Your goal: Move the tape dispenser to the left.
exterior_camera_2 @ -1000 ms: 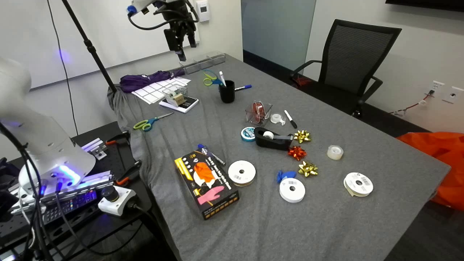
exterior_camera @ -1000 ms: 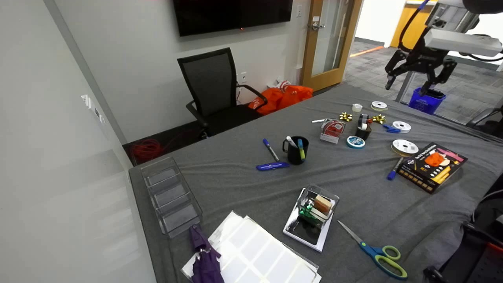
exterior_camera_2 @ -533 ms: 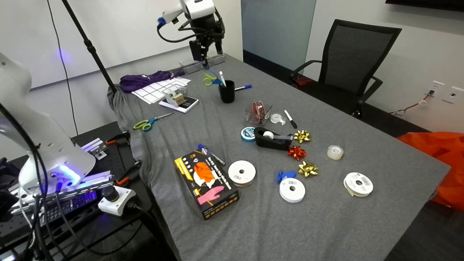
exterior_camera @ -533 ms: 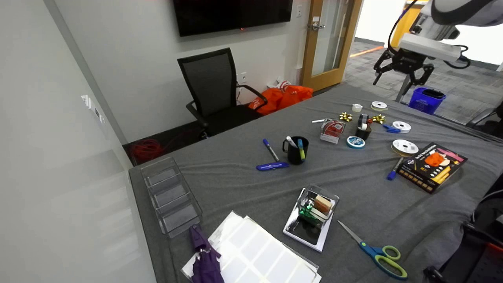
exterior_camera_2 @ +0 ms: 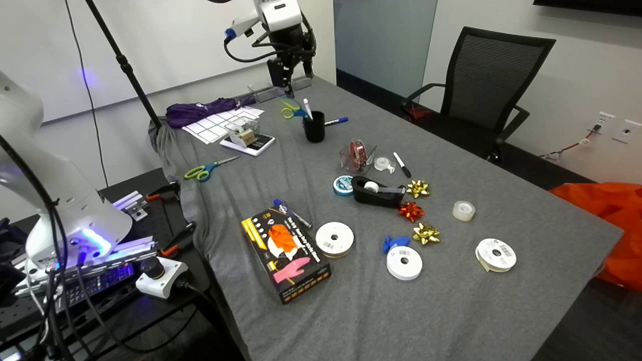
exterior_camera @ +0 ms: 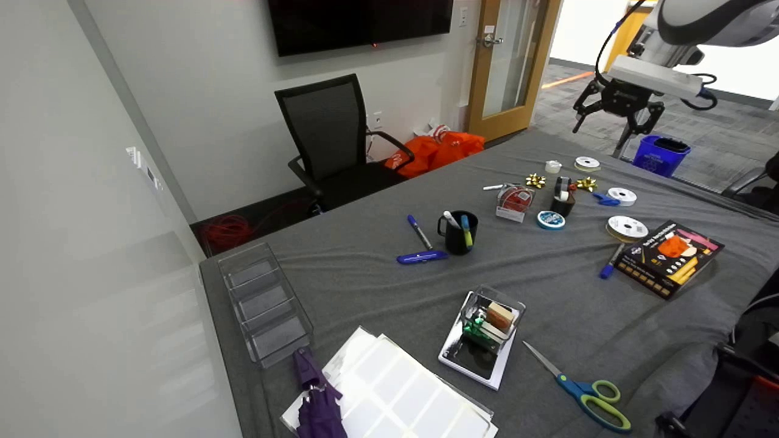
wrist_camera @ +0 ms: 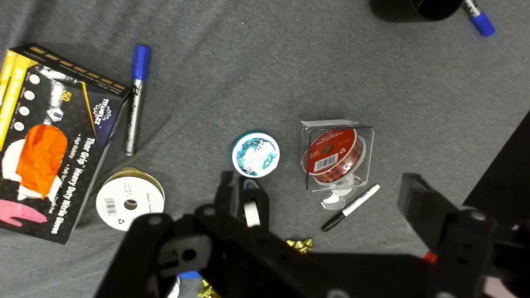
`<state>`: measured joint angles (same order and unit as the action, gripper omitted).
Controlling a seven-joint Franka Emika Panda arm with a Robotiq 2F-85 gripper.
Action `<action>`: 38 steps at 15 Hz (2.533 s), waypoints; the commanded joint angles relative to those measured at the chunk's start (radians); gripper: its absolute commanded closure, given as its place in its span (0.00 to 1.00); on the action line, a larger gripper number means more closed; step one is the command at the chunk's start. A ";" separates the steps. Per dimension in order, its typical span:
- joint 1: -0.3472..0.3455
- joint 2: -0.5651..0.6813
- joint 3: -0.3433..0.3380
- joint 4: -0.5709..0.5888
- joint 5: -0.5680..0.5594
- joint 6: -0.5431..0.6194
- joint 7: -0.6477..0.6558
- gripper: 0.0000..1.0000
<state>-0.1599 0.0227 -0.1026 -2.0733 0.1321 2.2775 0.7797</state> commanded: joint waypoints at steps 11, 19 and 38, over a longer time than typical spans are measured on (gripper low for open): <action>-0.001 0.447 -0.156 0.258 -0.113 0.177 0.052 0.00; -0.020 0.685 -0.142 0.497 -0.082 0.152 -0.033 0.00; -0.036 0.739 -0.146 0.499 -0.077 0.198 -0.183 0.00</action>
<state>-0.1767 0.7673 -0.2641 -1.5500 0.0332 2.4792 0.6751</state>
